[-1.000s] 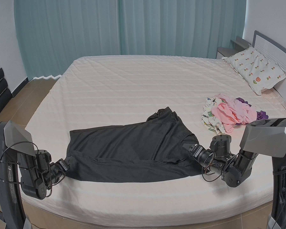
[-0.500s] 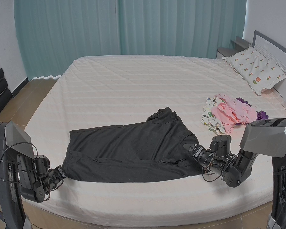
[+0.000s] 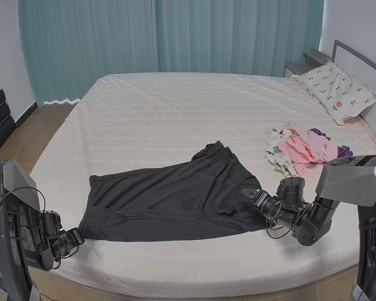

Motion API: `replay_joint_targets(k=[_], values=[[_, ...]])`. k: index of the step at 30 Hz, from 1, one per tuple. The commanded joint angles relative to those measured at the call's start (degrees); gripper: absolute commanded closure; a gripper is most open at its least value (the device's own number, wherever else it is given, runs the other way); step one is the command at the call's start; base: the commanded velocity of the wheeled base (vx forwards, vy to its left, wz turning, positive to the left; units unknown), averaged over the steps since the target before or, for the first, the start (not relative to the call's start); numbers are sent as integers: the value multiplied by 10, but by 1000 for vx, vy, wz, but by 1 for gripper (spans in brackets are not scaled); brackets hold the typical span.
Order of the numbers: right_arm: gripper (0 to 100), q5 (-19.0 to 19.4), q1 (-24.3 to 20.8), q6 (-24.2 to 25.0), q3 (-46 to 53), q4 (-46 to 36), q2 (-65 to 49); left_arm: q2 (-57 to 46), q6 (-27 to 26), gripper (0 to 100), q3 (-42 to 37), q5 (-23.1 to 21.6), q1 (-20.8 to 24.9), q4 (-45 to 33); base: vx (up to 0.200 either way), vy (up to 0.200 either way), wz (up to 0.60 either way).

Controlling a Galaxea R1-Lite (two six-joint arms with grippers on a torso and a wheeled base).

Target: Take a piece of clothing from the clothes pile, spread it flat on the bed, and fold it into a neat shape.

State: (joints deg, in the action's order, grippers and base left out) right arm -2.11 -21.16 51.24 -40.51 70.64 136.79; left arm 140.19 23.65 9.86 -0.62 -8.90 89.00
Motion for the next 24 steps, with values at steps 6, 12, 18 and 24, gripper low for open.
replay_joint_targets(k=[6, 12, 18, 24], values=[[0, 0, -1, 0, 0, 0, 1, -2, 6, 0, 8, -3, -5, 10, 0, 0, 0], [0, 1, -1, 0, 0, 0, 1, -26, 64, 0, 33, -7, -14, 10, 0, 0, 0], [0, 4, -1, 3, -10, -8, 2, -53, 112, 0, 39, -17, -14, 10, 0, 0, 0], [0, 7, -12, 46, -35, -20, 16, -54, 173, 0, 52, -25, -10, 10, 0, 0, 0]])
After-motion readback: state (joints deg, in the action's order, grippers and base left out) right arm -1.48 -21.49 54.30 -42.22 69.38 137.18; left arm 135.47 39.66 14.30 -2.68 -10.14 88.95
